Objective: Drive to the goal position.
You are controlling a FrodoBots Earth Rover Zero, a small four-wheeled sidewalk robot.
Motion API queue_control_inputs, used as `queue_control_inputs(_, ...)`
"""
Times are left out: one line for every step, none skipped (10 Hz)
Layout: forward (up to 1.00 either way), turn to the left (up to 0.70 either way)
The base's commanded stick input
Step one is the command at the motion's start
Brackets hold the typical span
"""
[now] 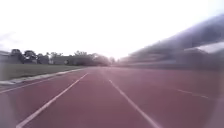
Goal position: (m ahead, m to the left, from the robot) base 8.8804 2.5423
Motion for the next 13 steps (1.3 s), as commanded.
queue_control_inputs(0.70, 0.00)
queue_control_inputs(0.70, 0.00)
queue_control_inputs(0.70, 0.00)
queue_control_inputs(0.70, 0.00)
queue_control_inputs(0.70, 0.04)
queue_control_inputs(0.70, 0.11)
queue_control_inputs(0.70, 0.29)
queue_control_inputs(0.70, 0.29)
queue_control_inputs(0.70, 0.21)
queue_control_inputs(0.70, 0.08)
queue_control_inputs(0.70, 0.00)
queue_control_inputs(0.70, 0.00)
queue_control_inputs(0.70, 0.00)
